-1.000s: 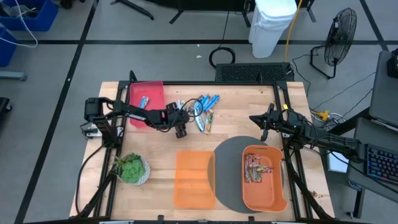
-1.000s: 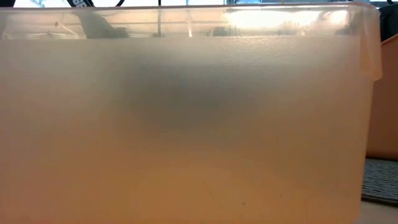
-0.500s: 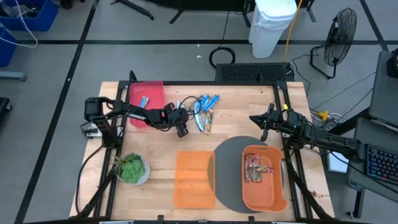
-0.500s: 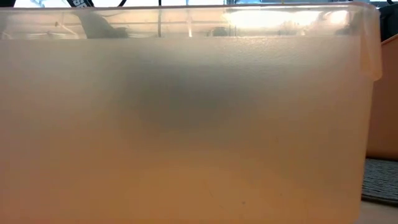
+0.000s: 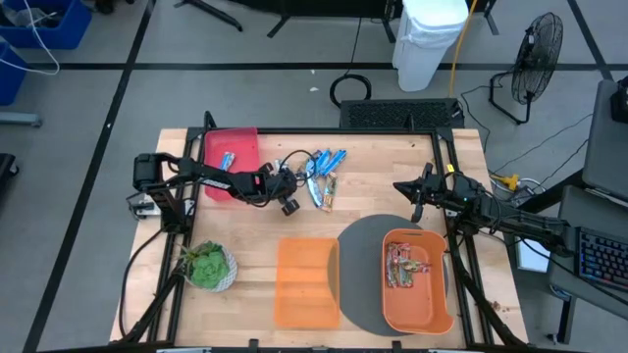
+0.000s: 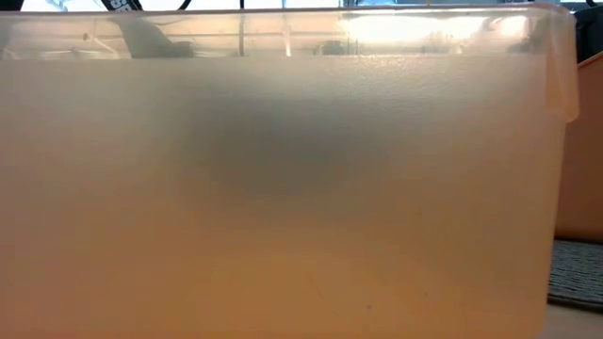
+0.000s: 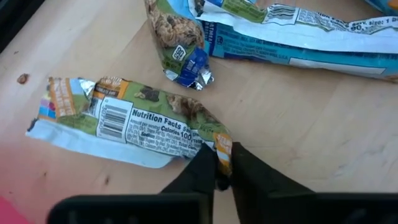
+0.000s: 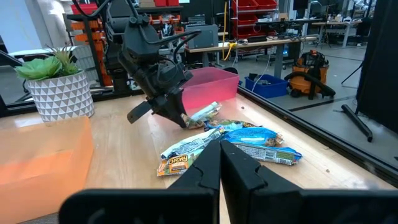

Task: Pick and place Granola Bars by type
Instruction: Put the left yellow granola bar into the red bin

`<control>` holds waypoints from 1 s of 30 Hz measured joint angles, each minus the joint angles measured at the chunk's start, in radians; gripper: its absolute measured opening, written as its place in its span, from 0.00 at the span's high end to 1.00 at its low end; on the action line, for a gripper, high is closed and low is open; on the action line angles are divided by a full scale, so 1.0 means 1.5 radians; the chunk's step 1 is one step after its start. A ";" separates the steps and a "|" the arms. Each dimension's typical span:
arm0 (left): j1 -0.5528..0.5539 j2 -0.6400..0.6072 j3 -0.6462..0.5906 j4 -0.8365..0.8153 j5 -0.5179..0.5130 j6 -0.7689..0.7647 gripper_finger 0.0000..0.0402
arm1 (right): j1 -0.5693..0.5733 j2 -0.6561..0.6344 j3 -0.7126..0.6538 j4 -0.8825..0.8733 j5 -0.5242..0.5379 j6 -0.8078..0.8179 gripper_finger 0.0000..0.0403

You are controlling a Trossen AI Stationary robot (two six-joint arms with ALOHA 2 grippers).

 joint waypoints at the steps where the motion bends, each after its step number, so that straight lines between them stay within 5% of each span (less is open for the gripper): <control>1: -0.002 0.000 0.000 0.000 0.000 0.000 0.94 | 0.000 0.000 0.000 0.000 0.000 0.000 1.00; 21: -0.069 -0.003 0.000 0.000 -0.101 0.038 0.96 | 0.000 0.000 0.000 0.000 0.000 0.000 1.00; 30: -0.071 -0.071 0.007 -0.011 -0.102 0.040 0.97 | 0.000 0.000 0.000 0.000 0.000 0.000 1.00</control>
